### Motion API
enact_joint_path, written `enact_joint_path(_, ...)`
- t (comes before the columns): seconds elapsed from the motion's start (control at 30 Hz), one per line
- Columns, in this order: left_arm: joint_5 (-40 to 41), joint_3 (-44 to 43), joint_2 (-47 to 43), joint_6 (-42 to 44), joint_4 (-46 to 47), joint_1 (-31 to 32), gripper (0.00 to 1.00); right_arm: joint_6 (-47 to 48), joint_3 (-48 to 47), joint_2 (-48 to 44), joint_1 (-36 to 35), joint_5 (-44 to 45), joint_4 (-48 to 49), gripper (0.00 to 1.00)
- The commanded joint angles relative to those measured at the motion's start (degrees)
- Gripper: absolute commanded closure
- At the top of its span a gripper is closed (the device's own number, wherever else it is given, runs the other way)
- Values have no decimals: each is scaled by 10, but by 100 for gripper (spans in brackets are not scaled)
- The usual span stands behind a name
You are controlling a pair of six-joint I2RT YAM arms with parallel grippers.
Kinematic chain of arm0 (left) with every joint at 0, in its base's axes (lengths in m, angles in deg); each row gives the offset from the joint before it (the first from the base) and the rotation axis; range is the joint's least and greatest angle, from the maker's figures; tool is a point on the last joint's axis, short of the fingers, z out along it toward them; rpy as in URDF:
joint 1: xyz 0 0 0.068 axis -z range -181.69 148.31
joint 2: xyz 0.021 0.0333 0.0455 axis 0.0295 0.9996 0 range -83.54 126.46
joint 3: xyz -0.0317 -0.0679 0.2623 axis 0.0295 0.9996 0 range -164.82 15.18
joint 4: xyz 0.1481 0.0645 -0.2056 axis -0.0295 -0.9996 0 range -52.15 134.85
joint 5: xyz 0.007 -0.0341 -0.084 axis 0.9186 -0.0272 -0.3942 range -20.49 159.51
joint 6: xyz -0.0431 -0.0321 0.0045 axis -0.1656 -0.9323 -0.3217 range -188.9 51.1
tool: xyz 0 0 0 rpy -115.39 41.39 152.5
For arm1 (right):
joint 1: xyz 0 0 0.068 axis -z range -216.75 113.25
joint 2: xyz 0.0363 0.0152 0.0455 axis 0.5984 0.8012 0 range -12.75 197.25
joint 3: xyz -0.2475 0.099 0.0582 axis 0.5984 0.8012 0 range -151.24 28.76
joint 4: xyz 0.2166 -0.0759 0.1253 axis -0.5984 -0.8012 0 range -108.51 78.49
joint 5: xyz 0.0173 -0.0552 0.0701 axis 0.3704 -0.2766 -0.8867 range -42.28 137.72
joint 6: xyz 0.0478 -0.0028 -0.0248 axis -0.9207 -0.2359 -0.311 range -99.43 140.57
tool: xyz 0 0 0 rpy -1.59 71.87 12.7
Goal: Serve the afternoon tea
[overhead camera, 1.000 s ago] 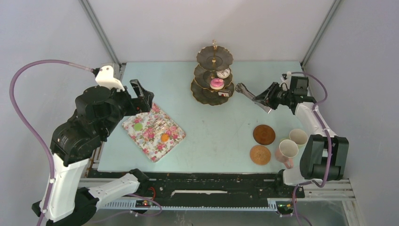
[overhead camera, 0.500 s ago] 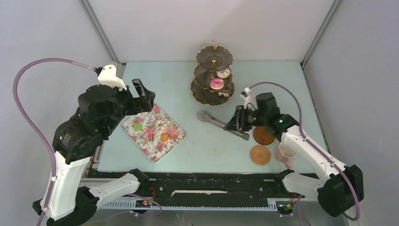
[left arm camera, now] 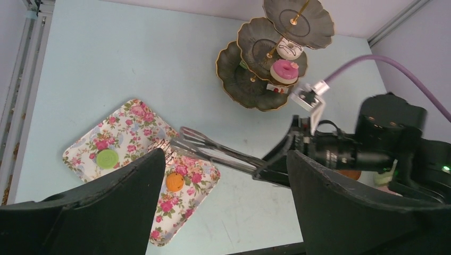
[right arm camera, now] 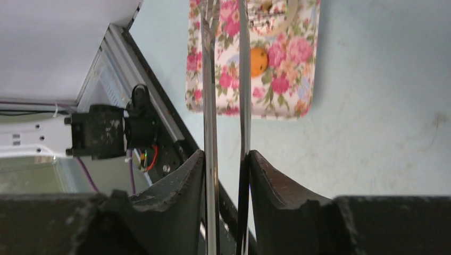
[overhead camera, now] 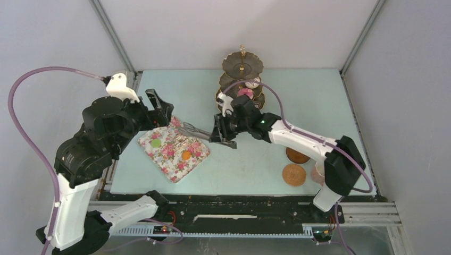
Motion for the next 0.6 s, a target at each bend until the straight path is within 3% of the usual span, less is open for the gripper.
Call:
enact_joint_path(0.0, 8, -17, -9, -11, -7, 3, 9, 35, -91, 60, -15, 25, -1, 62)
enact_joint_path(0.23, 16, -17, -12, -10, -8, 2, 9, 104, -191, 133, -37, 62, -79, 58)
enact_joint_path(0.57, 13, -15, -6, -3, -4, 2, 8, 166, -216, 159, -49, 84, -109, 54)
